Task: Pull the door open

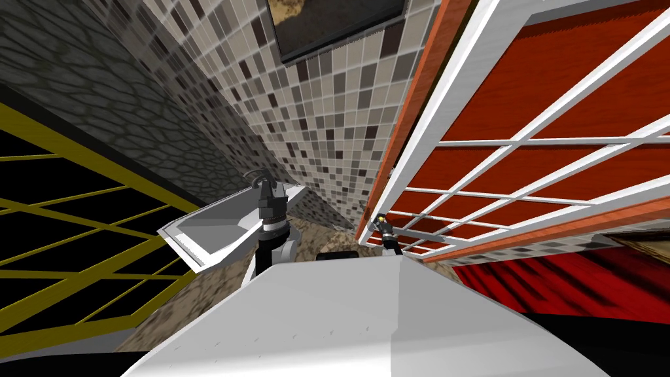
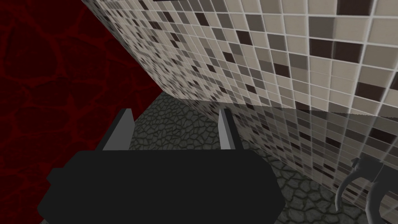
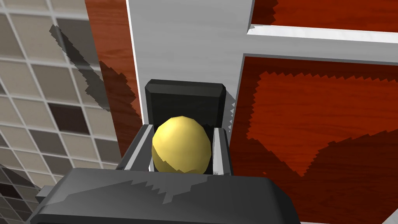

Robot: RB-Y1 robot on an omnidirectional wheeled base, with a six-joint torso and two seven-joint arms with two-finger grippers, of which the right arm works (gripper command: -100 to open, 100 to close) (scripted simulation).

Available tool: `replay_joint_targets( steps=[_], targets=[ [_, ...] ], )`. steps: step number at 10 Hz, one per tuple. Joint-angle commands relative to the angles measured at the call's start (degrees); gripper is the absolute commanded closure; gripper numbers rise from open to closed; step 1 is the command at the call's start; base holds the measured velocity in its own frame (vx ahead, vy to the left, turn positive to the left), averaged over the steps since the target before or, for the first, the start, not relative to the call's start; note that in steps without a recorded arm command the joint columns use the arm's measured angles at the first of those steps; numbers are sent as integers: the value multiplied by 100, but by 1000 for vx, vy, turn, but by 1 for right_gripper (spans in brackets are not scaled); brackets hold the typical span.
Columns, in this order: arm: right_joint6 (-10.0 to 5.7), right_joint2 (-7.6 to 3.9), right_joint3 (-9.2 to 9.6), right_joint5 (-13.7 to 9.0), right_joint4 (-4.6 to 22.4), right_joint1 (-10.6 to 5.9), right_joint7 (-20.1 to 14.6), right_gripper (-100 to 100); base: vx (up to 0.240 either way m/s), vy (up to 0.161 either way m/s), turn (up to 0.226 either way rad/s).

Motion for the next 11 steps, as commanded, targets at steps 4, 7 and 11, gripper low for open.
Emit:
replay_joint_targets(
  steps=[4, 7, 11],
  targets=[
    [-98, -126, 188, 100, -38, 83, -220, 100, -107, -13, 50],
    [-217, -278, 415, 222, -84, 183, -483, 100, -211, -23, 71],
    [-297, -398, 608, 326, -122, 264, -683, 100, -193, -40, 62]
  ],
)
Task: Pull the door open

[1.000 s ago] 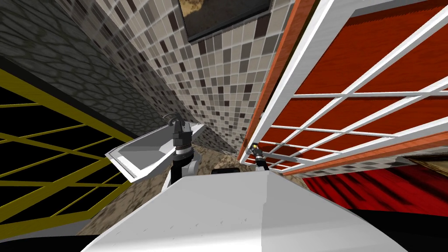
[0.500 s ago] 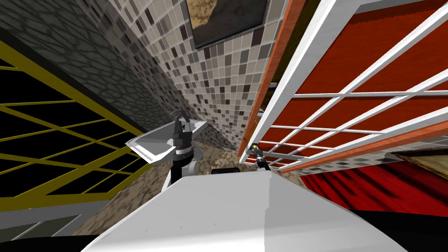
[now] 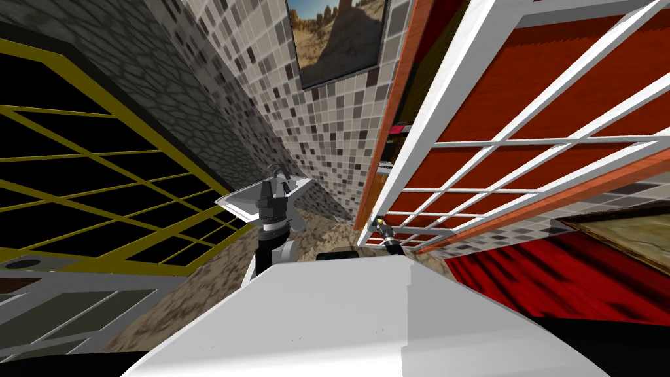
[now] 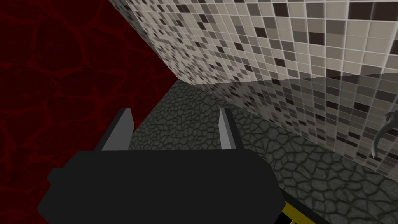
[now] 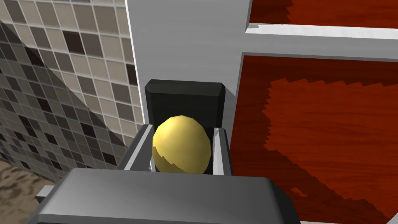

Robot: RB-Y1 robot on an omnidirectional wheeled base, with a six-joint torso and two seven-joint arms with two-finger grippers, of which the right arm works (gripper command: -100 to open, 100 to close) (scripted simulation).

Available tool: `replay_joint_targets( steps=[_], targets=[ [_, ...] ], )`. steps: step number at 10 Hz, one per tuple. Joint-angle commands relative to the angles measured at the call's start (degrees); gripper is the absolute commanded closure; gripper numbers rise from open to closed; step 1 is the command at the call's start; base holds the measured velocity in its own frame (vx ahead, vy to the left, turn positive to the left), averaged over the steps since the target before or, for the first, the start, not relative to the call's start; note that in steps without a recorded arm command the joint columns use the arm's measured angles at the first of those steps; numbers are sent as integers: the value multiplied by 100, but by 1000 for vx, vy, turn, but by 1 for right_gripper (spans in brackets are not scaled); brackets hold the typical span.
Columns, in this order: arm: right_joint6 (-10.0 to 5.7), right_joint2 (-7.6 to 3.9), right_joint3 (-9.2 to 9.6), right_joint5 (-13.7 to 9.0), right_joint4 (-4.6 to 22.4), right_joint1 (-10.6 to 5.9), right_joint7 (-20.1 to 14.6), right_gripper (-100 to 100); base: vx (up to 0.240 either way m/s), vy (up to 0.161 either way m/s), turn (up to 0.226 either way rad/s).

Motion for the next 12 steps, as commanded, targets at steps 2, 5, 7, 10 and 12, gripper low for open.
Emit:
replay_joint_targets(
  steps=[2, 5, 7, 10, 12],
  targets=[
    [-165, -122, 136, 69, -10, 97, -150, 100, -172, -41, 106],
    [-399, -294, 329, 166, -24, 235, -363, 100, -199, -28, 89],
    [-574, -423, 472, 238, -34, 338, -521, 100, -235, -61, 110],
    [-644, -521, 550, 278, -116, 465, -595, 100, -173, -62, 95],
    [-781, -565, 603, 309, -44, 493, -668, 100, -224, -66, 164]
  ],
)
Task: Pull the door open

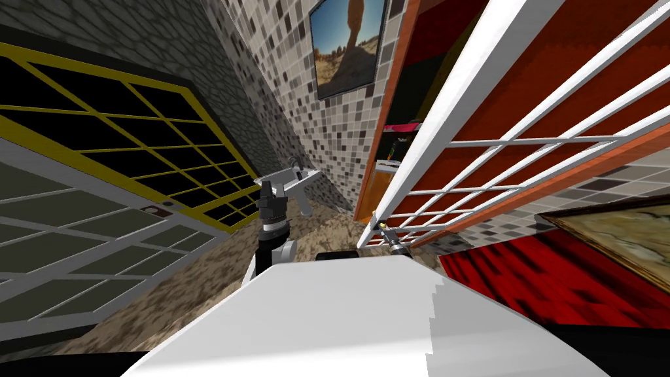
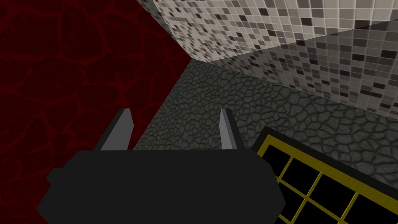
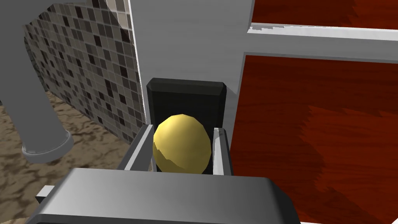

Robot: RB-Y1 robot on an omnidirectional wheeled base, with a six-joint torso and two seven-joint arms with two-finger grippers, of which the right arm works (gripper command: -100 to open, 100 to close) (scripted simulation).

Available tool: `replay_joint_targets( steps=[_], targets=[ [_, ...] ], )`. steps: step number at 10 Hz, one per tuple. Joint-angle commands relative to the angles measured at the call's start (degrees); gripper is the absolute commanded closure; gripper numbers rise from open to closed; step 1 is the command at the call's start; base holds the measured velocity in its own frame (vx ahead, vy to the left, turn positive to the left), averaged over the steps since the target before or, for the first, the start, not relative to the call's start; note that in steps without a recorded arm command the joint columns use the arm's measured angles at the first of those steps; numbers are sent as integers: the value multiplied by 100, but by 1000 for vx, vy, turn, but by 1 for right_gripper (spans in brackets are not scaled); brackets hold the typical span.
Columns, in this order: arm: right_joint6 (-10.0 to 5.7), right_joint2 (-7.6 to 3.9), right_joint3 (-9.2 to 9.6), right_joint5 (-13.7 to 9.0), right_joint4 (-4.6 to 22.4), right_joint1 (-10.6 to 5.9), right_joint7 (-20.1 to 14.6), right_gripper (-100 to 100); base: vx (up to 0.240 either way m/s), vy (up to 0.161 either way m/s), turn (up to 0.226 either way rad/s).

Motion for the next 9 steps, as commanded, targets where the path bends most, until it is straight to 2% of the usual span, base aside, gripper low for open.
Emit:
replay_joint_targets(
  steps=[1, 3, 5, 6, 9],
  targets=[
    [-112, -46, 54, 29, 6, 85, -59, 100, -268, -86, 205],
    [-326, -115, 137, 77, 118, 130, -173, 100, -282, -89, 202],
    [-446, -154, 183, 104, 181, 155, -236, 100, -210, -83, 138],
    [-372, -139, 174, 99, 153, 145, -208, 100, -95, -34, 33],
    [-550, -168, 230, 141, 288, 160, -293, 100, -177, -57, 166]
  ],
)
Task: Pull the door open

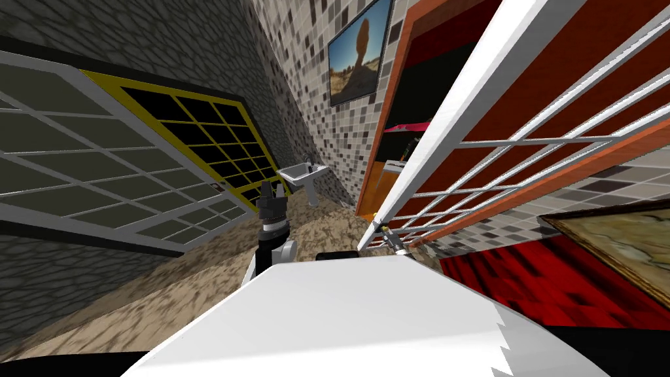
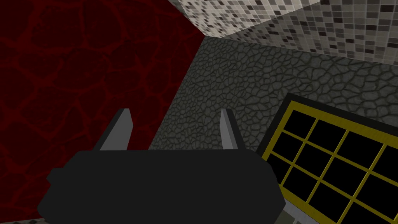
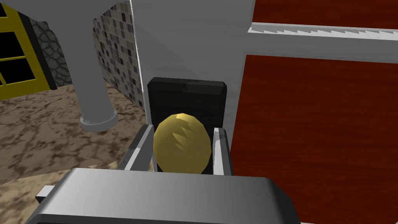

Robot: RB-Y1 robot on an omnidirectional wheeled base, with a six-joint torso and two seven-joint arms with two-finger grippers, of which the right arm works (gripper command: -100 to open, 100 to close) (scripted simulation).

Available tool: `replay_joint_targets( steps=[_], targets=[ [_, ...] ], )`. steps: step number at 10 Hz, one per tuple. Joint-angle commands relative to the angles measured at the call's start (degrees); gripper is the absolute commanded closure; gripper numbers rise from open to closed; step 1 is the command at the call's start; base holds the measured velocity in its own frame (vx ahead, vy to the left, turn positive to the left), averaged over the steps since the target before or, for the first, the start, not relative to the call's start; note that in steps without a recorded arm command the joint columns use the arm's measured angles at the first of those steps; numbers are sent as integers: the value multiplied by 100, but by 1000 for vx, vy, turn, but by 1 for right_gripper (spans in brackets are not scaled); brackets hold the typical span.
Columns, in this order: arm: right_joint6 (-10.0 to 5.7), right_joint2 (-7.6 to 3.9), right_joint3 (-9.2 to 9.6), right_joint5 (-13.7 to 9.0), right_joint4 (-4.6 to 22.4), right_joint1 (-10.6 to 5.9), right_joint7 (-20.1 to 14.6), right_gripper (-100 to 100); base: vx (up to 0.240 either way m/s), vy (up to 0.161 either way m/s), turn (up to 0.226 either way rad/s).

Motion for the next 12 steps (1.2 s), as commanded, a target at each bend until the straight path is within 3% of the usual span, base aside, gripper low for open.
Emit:
replay_joint_targets(
  steps=[1, 12],
  targets=[
    [-66, -12, 37, 24, 35, 36, -37, 100, -226, -67, 157],
    [-559, -90, 167, 103, 412, 70, -239, 100, -198, -71, 150]
  ],
)
